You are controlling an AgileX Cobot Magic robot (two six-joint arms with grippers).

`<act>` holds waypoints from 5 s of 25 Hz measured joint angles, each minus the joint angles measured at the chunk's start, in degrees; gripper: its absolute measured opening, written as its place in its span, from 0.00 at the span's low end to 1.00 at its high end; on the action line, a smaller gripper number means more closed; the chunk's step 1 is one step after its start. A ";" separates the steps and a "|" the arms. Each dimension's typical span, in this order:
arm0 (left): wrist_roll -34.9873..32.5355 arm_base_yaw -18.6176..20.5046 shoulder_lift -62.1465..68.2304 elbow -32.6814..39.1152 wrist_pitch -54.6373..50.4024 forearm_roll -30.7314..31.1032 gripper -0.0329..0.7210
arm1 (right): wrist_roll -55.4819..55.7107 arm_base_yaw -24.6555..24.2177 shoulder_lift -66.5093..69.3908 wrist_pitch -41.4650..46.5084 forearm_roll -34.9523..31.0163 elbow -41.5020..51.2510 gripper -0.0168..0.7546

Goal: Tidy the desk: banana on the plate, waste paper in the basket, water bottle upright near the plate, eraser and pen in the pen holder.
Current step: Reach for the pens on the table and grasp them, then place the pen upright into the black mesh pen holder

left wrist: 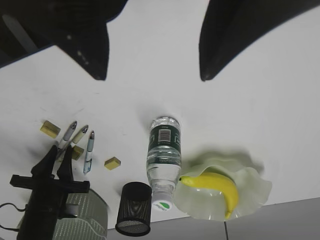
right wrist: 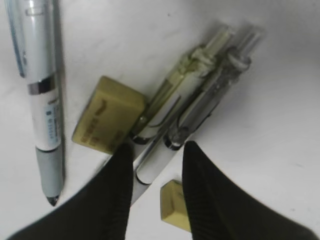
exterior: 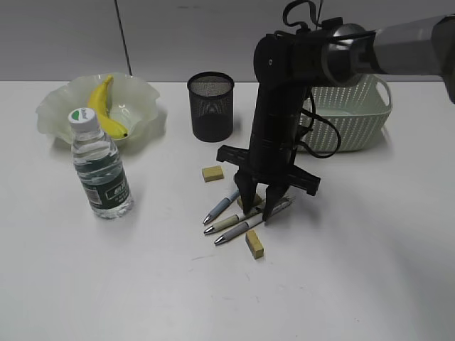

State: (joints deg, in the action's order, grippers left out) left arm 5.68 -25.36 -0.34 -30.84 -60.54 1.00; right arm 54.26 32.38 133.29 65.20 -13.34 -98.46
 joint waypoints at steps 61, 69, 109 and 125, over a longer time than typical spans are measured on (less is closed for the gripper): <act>0.00 0.00 0.00 0.00 0.00 0.06 0.61 | 10.37 2.42 -9.42 -9.12 2.94 11.51 0.37; 0.00 0.00 0.00 0.00 0.00 0.06 0.61 | 10.59 2.42 -9.15 -9.38 3.57 11.51 0.37; 0.00 0.00 0.00 0.00 0.00 0.06 0.61 | 11.14 2.42 -4.97 -13.97 5.52 11.51 0.35; 0.00 0.00 0.00 0.00 0.00 0.06 0.61 | 12.92 2.36 -12.86 -13.07 15.88 11.22 0.17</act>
State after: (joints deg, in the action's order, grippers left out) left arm 5.68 -25.36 -0.34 -30.84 -60.54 1.05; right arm 67.17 34.74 120.42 52.13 2.54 -87.25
